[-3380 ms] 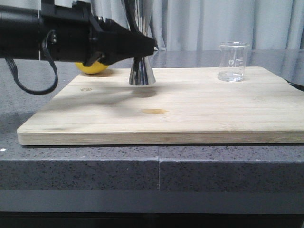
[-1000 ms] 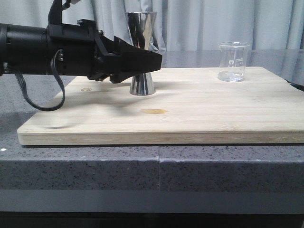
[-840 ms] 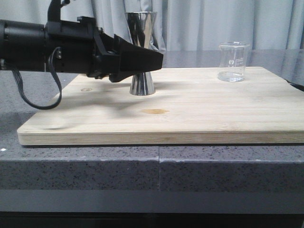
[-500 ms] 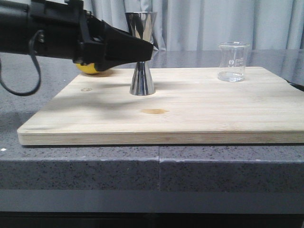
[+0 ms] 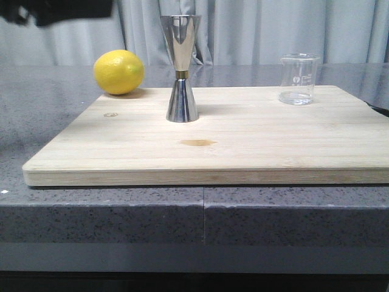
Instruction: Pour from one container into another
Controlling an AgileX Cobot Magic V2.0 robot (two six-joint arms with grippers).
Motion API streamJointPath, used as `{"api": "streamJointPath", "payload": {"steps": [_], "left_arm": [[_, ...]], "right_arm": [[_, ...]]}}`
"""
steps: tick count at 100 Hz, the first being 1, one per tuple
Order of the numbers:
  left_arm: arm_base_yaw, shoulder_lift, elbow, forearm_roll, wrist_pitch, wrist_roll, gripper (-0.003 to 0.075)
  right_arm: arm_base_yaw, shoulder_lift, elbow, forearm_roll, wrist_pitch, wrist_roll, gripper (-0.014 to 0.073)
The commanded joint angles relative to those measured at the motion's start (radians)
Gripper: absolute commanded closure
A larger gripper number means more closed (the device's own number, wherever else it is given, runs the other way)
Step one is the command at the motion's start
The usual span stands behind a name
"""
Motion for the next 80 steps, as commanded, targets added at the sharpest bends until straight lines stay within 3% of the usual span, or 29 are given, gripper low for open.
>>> {"api": "streamJointPath", "payload": {"steps": [1,21,39,57,80], "left_arm": [[0.079,-0.098,-0.026,-0.203,0.023,-0.032,0.0227],[0.253,-0.245,-0.026,-0.659,0.239,0.036,0.0227],[0.313,-0.359,-0.026,-0.743,0.54,0.121,0.0229],[0.167,-0.481,-0.026,-0.58,0.788,0.121,0.0229],[-0.038,-0.656,-0.007,-0.572,0.867,0.121,0.0229]], "right_arm": [[-0.006,-0.056,-0.039,0.046,0.123,0.0,-0.0014],[-0.006,-0.146,-0.116,0.044,0.526,0.0,-0.0014],[-0.006,-0.242,-0.144,0.039,0.675,0.0,-0.0014],[-0.006,-0.364,-0.121,0.037,0.717,0.0,-0.0013],[-0.004,-0.563,0.039,0.042,0.722,0.002,0.0036]]}}
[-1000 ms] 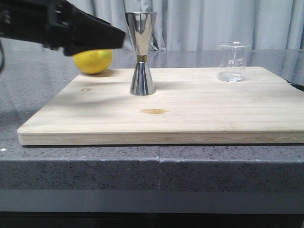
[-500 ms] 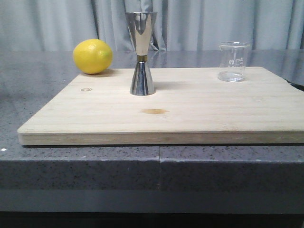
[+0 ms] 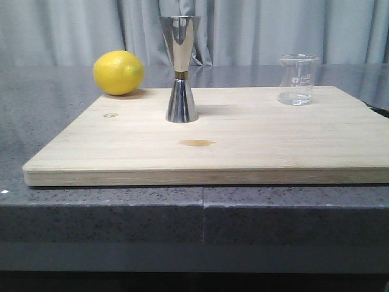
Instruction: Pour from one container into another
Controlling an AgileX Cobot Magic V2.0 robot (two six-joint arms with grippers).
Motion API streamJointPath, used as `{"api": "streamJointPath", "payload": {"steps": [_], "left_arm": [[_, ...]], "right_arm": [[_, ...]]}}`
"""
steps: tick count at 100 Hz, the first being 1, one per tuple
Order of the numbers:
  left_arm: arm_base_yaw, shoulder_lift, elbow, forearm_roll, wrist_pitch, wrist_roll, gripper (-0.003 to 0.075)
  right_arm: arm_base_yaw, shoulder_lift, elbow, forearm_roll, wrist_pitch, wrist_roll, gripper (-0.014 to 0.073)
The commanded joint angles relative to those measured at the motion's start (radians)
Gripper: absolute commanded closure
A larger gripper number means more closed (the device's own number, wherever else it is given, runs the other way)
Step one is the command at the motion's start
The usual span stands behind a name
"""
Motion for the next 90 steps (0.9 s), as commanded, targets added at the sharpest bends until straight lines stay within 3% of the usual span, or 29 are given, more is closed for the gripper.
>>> {"api": "streamJointPath", "payload": {"steps": [1,14,57,90], "left_arm": [[-0.054,-0.076,-0.01,0.0,-0.003,0.001,0.0229],[-0.078,-0.172,0.079,0.0,0.012,0.001,0.0229],[-0.078,-0.477,0.579,-0.069,-0.053,0.001,0.0229],[-0.078,-0.517,0.644,-0.097,-0.038,0.001,0.0229]], "right_arm": [[-0.003,-0.085,0.048,-0.005,-0.025,0.002,0.0039],[-0.003,-0.231,0.182,-0.005,-0.029,0.002,0.0049],[-0.003,-0.641,0.546,0.004,-0.032,0.002,0.0049],[-0.003,-0.699,0.619,0.029,-0.017,0.002,0.0049]]}}
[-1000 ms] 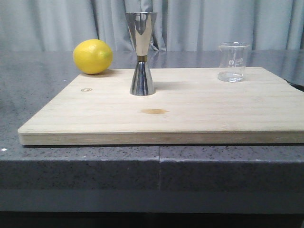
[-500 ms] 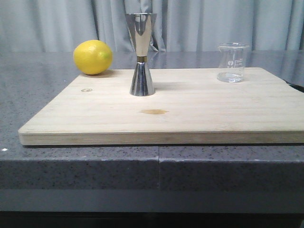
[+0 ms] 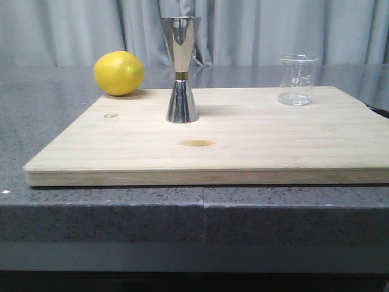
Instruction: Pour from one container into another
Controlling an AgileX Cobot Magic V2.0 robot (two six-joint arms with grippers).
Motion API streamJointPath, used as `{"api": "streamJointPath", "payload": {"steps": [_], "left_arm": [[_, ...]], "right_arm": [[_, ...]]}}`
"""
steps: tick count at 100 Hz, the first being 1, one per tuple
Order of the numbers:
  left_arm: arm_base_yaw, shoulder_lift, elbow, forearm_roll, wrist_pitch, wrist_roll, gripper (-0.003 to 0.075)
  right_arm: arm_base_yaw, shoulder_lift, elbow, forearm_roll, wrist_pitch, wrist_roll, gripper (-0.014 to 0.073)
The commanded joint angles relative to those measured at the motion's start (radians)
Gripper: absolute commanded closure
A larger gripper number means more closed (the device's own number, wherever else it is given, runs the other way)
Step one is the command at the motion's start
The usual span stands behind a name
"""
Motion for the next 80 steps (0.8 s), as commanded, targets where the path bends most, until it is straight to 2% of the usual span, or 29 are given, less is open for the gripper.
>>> {"api": "streamJointPath", "payload": {"steps": [1,16,38,62,70,80], "left_arm": [[-0.007,0.004,-0.028,-0.048,-0.057,-0.002,0.0229],[-0.007,0.004,-0.016,-0.081,-0.067,-0.002,0.0229],[-0.007,0.001,0.076,-0.078,-0.24,-0.002,0.0229],[-0.007,0.001,0.085,-0.076,-0.248,-0.002,0.0237],[-0.007,0.001,0.085,-0.076,-0.248,-0.002,0.0309],[-0.007,0.001,0.085,-0.076,-0.248,-0.002,0.0455]], "right_arm": [[-0.003,0.009,-0.016,0.018,-0.014,0.001,0.0049],[-0.003,0.009,-0.016,0.083,0.042,0.001,0.0049],[-0.003,0.009,-0.016,0.083,-0.015,0.001,0.0049],[-0.003,0.009,-0.016,0.081,-0.016,0.001,0.0053],[-0.003,0.009,-0.016,0.078,-0.016,0.001,0.0106],[-0.003,0.009,-0.016,0.078,-0.02,0.001,0.026]]}}
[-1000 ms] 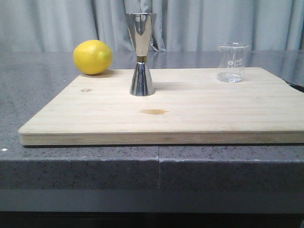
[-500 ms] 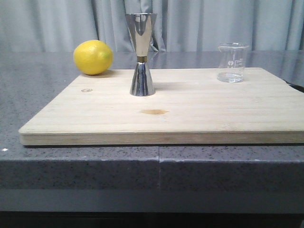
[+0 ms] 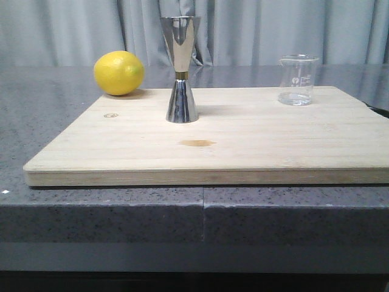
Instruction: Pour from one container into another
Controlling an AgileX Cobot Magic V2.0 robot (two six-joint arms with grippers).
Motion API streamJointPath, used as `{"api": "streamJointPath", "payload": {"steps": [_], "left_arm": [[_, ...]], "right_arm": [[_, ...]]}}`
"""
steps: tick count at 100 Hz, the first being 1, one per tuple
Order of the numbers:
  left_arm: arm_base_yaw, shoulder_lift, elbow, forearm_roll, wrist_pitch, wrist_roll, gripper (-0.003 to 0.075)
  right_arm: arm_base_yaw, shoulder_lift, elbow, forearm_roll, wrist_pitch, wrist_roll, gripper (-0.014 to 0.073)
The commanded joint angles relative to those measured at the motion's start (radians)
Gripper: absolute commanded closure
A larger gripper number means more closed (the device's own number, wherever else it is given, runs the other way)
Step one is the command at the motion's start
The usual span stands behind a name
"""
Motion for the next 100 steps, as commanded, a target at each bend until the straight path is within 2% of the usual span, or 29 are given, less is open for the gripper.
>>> {"api": "streamJointPath", "payload": {"steps": [1,17,26,100], "left_arm": [[-0.007,0.005,-0.026,-0.014,-0.074,-0.004,0.0479],[-0.007,0.005,-0.026,-0.014,-0.074,-0.004,0.0741],[-0.007,0.005,-0.026,-0.014,-0.075,-0.004,0.0741],[-0.007,0.005,-0.024,-0.015,-0.081,-0.004,0.0741]], "right_arm": [[-0.003,0.009,-0.024,-0.011,-0.057,0.0,0.0273],[-0.003,0.009,-0.024,-0.011,-0.066,0.0,0.0544],[-0.003,0.009,-0.024,-0.011,-0.073,0.0,0.0662],[-0.003,0.009,-0.024,-0.011,-0.082,0.0,0.0662]]}}
